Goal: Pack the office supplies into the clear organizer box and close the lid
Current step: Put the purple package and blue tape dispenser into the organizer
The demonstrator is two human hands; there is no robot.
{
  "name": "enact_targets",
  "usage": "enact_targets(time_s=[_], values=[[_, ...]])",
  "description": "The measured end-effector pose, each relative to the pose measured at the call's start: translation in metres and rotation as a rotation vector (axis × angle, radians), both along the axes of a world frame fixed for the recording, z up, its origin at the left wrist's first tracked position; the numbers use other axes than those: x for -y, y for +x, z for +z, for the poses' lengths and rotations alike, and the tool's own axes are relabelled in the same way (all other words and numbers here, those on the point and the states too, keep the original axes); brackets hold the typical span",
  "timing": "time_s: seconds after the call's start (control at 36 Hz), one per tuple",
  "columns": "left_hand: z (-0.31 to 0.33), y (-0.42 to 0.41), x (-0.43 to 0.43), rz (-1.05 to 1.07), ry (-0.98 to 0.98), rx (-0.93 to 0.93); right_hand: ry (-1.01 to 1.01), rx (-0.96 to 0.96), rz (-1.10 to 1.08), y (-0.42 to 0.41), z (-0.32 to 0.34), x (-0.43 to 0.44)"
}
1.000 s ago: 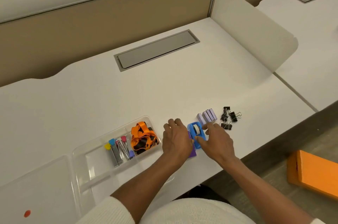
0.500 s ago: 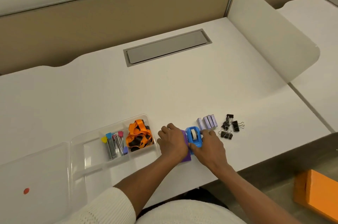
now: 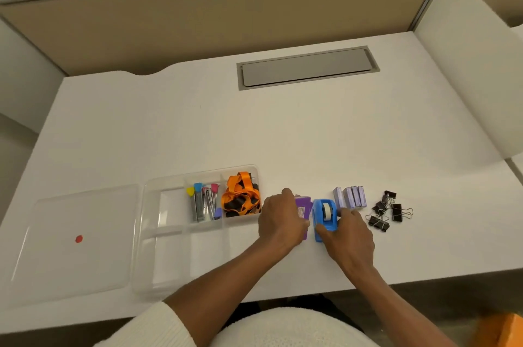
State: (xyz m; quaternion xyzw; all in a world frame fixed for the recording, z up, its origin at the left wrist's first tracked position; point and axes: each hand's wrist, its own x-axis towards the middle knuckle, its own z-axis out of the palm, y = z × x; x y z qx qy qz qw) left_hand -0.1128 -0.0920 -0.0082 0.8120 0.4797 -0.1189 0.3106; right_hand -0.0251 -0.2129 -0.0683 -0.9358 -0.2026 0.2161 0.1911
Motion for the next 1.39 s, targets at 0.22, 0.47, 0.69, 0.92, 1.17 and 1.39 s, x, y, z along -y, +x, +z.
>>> enact_targets(time_s=[0.22, 0.47, 0.69, 0.92, 1.17, 1.39], values=[[0.028, -0.071, -0.034, 0.267, -0.194, 0.319, 0.085, -0.11, -0.114, 0.001, 0.015, 0.004], [0.03, -0.166, -0.077, 0.417, -0.099, 0.208, 0.227, -0.31, -0.012, -0.032, 0.068, -0.016], [0.012, -0.202, -0.085, 0.292, -0.035, -0.102, -0.002, -0.298, 0.281, -0.1, 0.082, -0.063], [0.002, -0.19, -0.083, 0.148, -0.022, -0.193, -0.188, -0.142, 0.338, -0.145, 0.065, -0.088], [-0.001, -0.183, -0.076, 0.062, 0.068, -0.219, -0.2, 0.005, 0.357, -0.164, 0.05, -0.095], [0.019, -0.185, -0.07, -0.104, 0.175, -0.265, -0.107, 0.003, 0.296, -0.167, 0.042, -0.085]])
